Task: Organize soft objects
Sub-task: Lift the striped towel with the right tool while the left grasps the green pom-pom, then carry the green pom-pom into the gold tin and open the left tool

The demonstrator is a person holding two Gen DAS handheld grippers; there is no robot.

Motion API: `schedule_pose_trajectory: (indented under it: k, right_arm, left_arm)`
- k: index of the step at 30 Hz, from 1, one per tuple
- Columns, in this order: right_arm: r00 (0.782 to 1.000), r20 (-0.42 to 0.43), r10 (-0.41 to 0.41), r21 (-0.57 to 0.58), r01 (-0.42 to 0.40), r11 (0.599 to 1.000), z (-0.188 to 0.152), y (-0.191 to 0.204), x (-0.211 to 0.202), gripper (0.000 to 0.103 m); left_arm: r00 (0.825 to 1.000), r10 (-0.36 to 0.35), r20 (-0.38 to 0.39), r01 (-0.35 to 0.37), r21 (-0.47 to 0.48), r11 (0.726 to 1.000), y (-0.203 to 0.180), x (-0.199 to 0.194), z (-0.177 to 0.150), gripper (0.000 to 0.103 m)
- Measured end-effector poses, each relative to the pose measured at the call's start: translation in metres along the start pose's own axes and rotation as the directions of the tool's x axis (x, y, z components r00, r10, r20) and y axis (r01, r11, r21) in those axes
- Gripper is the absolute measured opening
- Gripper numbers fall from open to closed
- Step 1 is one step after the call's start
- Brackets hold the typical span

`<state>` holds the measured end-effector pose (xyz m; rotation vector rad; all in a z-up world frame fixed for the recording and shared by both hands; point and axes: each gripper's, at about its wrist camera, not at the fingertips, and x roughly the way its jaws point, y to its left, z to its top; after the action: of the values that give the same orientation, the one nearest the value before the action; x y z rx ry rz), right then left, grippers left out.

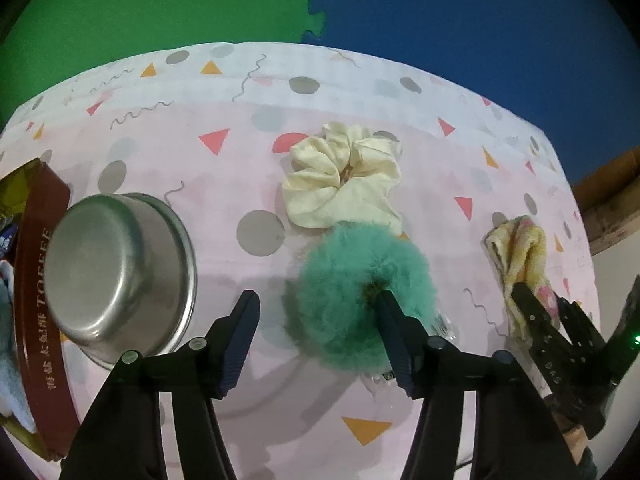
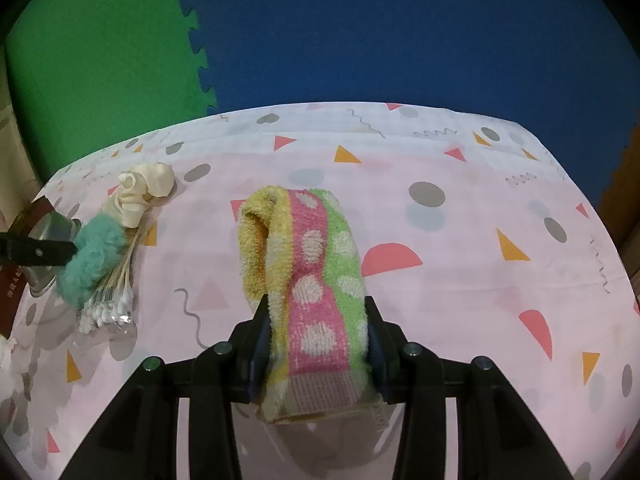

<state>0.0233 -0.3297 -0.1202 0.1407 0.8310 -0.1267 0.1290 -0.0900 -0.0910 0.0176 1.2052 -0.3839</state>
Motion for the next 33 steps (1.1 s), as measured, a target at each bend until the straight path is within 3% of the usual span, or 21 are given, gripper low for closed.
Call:
schedule_pose_trajectory:
  k: [4,8,22,33]
  right_arm:
    - [1.0,-0.001,0.008,0.006,-0.008,1.0,0.0,-0.001,0.0,0.043]
    - [1.0,-0.001,0.012,0.008,-0.012,1.0,0.0,-0.002,0.0,0.043]
    - [1.0,-0.002,0.025,0.022,-0.025,0.999,0.0,-0.004,-0.001,0.043]
    - [1.0,-0.002,0.025,0.022,-0.025,0.999,0.0,-0.004,-0.001,0.043]
  left_arm:
    - [0.999,-0.03,-0.03,0.031,0.021,0.999,-0.003,0.012,0.002,0.03]
    - [0.999,-0.038,-0.025,0.039,0.022,0.999,-0.006,0.014,0.0,0.016]
    - [0.998,0.037,0.054,-0.04,0.062,0.997,0.0,-0.037,-0.012,0.015]
    - [0.982,0.12,0.147,-0.124,0.018,0.992,0.042,-0.101,-0.019,0.015]
